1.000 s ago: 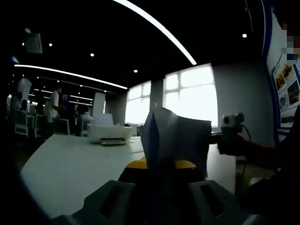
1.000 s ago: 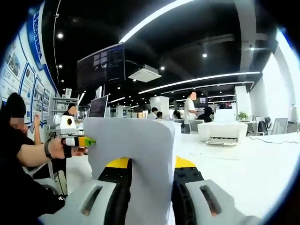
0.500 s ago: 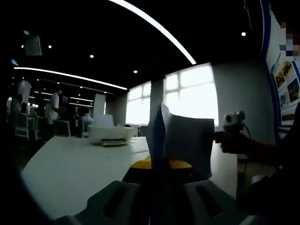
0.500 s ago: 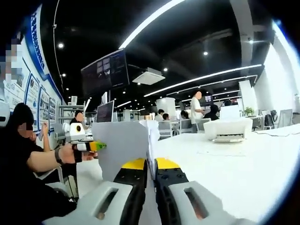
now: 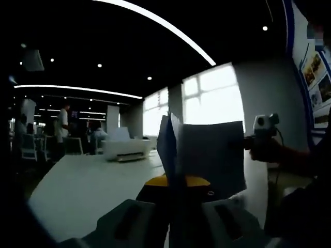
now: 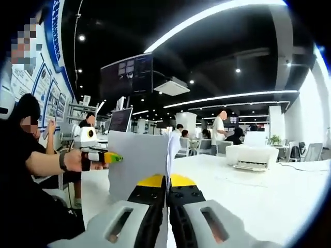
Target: Organize the stack of printing papers by aligning and flattening the scattered papers on the table
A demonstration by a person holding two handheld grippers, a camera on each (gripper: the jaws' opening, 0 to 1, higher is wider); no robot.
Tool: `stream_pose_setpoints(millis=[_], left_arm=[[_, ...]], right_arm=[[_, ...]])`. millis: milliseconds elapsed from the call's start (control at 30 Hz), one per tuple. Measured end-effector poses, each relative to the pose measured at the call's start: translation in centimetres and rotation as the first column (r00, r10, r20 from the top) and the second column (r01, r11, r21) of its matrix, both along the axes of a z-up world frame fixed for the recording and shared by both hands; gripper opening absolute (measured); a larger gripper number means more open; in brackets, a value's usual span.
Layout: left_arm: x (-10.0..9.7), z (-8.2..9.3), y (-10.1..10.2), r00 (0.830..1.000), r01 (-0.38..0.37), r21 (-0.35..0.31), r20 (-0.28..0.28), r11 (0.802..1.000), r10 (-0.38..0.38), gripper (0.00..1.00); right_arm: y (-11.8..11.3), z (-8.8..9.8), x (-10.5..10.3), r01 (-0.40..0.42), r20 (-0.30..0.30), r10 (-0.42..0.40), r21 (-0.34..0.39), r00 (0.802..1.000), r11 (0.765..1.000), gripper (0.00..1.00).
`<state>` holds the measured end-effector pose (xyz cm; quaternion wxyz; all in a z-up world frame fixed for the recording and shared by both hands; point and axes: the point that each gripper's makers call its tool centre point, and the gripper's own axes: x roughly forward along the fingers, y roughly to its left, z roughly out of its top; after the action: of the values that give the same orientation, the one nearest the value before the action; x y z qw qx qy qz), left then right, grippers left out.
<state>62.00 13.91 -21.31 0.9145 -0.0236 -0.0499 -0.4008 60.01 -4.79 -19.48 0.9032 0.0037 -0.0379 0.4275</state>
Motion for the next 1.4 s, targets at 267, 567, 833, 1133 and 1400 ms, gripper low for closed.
stream_pose_setpoints(millis=[267, 567, 833, 1133, 1400], left_arm=[[0.1, 0.6, -0.2, 1.0, 0.002, 0.052, 0.026, 0.999, -0.004, 0.11], [0.2, 0.2, 0.0, 1.0, 0.003, -0.003, 0.01, 1.0, -0.003, 0.11], [-0.2, 0.3, -0.7, 1.0, 0.023, 0.048, 0.016, 0.999, -0.024, 0.07], [-0.7, 0.8, -1.0, 0.999, 0.03, 0.068, 0.017, 0.997, -0.032, 0.06], [-1.2, 1.1, -1.3, 0.998, 0.046, 0.06, -0.035, 0.997, -0.044, 0.06]], right_arm=[[0.1, 0.5, -0.2, -0.006, -0.005, 0.006, 0.015, 1.0, 1.0, 0.01], [0.3, -0.8, -0.4, -0.019, -0.048, 0.02, 0.021, 0.999, 1.0, 0.02], [0.9, -0.3, -1.1, -0.018, -0.015, 0.018, -0.007, 1.0, 1.0, 0.0], [1.4, 0.7, -2.2, -0.019, -0.08, 0.019, 0.006, 0.997, 1.0, 0.0], [0.7, 0.7, -2.1, 0.006, -0.138, -0.007, -0.009, 0.99, 1.0, 0.0]])
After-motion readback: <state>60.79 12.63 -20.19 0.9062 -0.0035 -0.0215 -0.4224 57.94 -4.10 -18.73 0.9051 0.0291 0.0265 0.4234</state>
